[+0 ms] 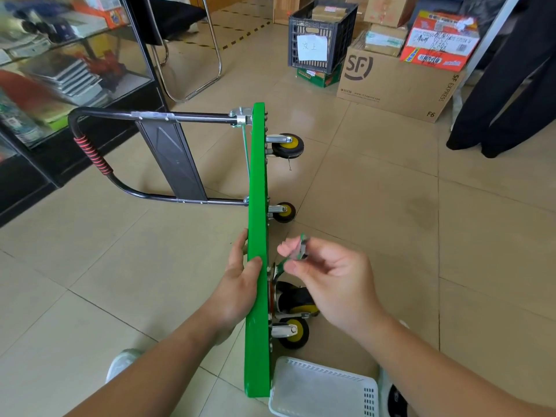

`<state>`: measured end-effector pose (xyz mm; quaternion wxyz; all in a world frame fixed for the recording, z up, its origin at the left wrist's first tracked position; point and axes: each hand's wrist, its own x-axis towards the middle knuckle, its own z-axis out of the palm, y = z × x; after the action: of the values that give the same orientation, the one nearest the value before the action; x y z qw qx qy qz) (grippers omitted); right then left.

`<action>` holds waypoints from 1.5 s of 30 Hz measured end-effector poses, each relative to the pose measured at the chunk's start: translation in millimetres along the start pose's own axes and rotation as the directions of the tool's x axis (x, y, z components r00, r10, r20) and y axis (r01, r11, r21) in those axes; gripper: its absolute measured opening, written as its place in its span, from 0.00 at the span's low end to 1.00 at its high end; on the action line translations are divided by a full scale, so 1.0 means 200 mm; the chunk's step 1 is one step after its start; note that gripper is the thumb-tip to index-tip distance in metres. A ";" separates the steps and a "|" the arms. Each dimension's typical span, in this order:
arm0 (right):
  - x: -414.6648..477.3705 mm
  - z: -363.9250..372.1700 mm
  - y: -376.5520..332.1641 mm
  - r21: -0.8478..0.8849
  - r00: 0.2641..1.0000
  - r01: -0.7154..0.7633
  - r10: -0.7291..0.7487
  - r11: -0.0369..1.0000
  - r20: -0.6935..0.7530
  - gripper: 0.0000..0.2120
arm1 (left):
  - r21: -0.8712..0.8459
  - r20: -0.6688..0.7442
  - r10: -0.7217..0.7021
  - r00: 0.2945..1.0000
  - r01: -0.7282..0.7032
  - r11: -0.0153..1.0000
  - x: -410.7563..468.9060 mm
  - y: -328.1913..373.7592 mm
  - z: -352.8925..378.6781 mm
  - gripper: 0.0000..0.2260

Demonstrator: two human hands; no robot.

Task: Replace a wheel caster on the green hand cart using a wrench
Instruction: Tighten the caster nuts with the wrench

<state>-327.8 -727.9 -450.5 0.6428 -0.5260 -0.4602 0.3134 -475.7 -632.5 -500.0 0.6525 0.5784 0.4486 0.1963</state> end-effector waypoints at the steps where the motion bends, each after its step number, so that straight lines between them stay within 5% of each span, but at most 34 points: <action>1: -0.03 0.01 0.02 -0.053 0.999 0.039 -0.039 0.998 0.004 0.16 | -0.005 -0.004 0.004 1.000 -0.004 1.000 0.00 0.00 0.00 0.23; 9: -0.12 0.06 0.18 -0.120 0.981 0.189 -0.184 0.975 0.055 0.12 | 0.017 0.016 0.029 0.999 -0.030 0.999 0.00 0.01 0.00 0.24; 16: -0.01 0.06 0.16 -0.203 0.985 0.164 -0.149 0.965 0.083 0.13 | 0.011 0.010 0.025 1.000 -0.025 1.000 0.00 0.00 0.00 0.24; 22: 0.28 0.09 0.12 -0.096 0.985 -0.161 0.166 0.982 0.046 0.14 | 0.003 -0.004 -0.019 1.000 0.019 1.000 0.01 -0.01 0.00 0.26; 31: 0.46 0.11 0.15 -0.049 0.920 -0.381 0.384 0.923 0.075 0.13 | -0.007 0.007 -0.040 0.999 0.040 0.999 0.02 -0.02 -0.01 0.25; 39: 0.25 0.03 -0.02 0.059 0.982 -0.186 0.183 0.981 0.049 0.15 | 0.003 -0.001 -0.025 1.000 0.025 1.000 0.01 -0.01 -0.01 0.23; 45: -0.02 0.02 0.02 -0.135 0.999 0.033 -0.030 0.990 0.029 0.14 | -0.015 0.008 -0.005 1.000 0.006 1.000 -0.01 0.01 0.00 0.24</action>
<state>-331.7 -728.4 -455.2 0.6042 -0.5567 -0.4974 0.2785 -475.9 -633.0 -498.1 0.6590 0.5732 0.4461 0.1954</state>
